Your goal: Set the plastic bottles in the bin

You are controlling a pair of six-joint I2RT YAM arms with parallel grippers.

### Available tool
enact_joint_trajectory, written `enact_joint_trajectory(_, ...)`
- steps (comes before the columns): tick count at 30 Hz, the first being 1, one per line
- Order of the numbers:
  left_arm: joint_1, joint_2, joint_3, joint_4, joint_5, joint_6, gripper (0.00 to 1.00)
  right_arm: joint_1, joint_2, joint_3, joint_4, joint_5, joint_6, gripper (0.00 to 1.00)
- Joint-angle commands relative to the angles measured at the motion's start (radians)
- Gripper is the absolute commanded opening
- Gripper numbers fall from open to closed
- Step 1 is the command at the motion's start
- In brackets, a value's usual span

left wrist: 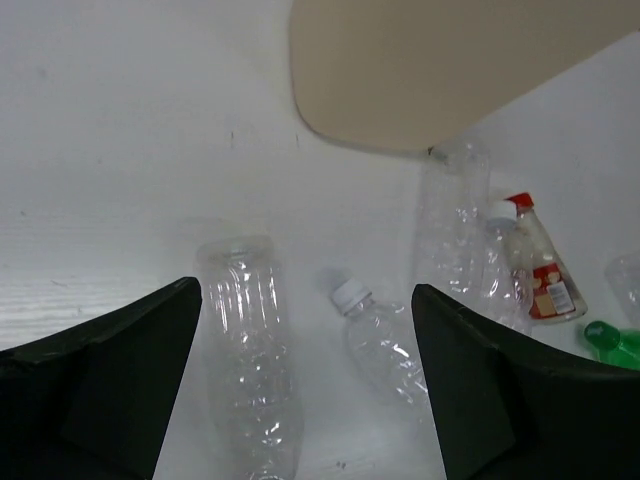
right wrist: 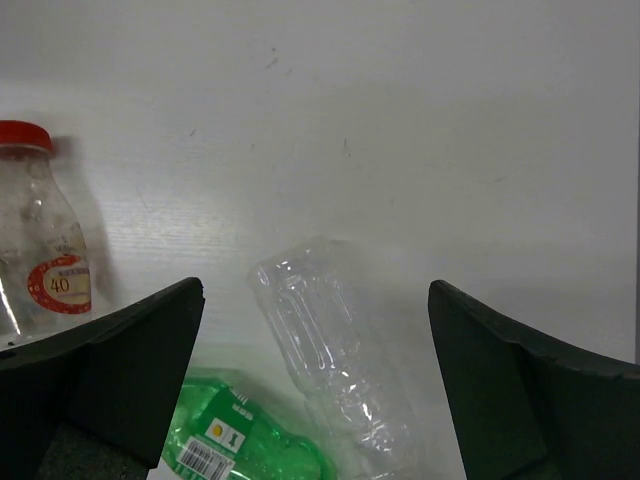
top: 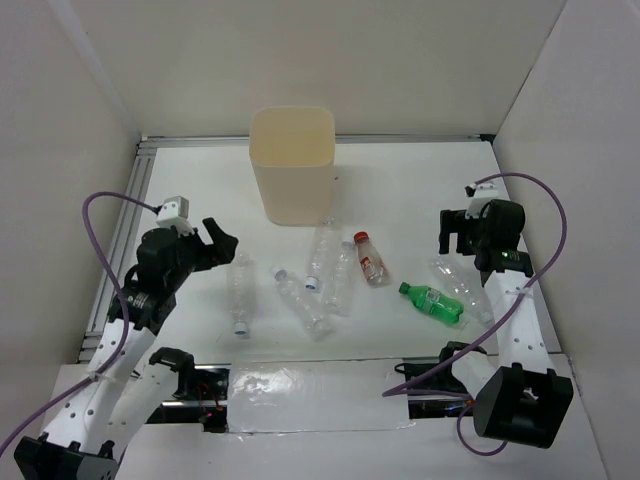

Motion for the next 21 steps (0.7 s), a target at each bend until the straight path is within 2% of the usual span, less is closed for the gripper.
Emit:
enact_joint_trajectory(1, -0.004, 0.018, 0.017, -0.105, 0.084, -0.023, 0.99, -0.001, -0.011, 0.035, -0.081, 0.031, -0.02, 1.0)
enact_joint_trajectory(9, -0.033, 0.067, 0.017, -0.105, 0.084, -0.023, 0.99, -0.001, -0.02, 0.035, -0.104, -0.006, -0.064, 1.0)
enact_joint_trajectory(13, -0.044, 0.111, 0.028, -0.114, 0.056, -0.043, 0.97, -0.001, -0.02, 0.017, -0.141, -0.09, -0.127, 0.98)
enact_joint_trajectory(14, -0.055, 0.123, 0.028, -0.114, 0.056, -0.043, 0.93, -0.001, -0.02, 0.028, -0.151, -0.162, -0.162, 0.84)
enact_joint_trajectory(15, -0.067, 0.139, 0.042, -0.114, 0.047, -0.043, 0.79, -0.001, -0.02, 0.028, -0.151, -0.181, -0.162, 0.32)
enact_joint_trajectory(16, -0.067, 0.169, 0.042, -0.123, 0.038, -0.043, 0.73, -0.001, -0.02, 0.028, -0.142, -0.196, -0.162, 0.23)
enact_joint_trajectory(17, -0.081, 0.186, 0.054, -0.124, 0.027, -0.043, 0.68, -0.001, -0.029, 0.028, -0.142, -0.213, -0.162, 0.23)
enact_joint_trajectory(18, -0.101, 0.203, 0.066, -0.143, -0.002, -0.052, 0.64, -0.001, -0.03, 0.028, -0.142, -0.26, -0.176, 0.28)
enact_joint_trajectory(19, -0.112, 0.22, 0.066, -0.143, -0.022, -0.063, 0.64, -0.001, -0.03, 0.028, -0.151, -0.287, -0.176, 0.57)
enact_joint_trajectory(20, -0.121, 0.261, 0.077, -0.163, -0.04, -0.063, 0.66, -0.001, -0.03, 0.028, -0.151, -0.307, -0.19, 0.7)
enact_joint_trajectory(21, -0.142, 0.283, 0.095, -0.183, -0.081, -0.078, 0.72, -0.001, -0.03, 0.028, -0.151, -0.322, -0.19, 0.78)
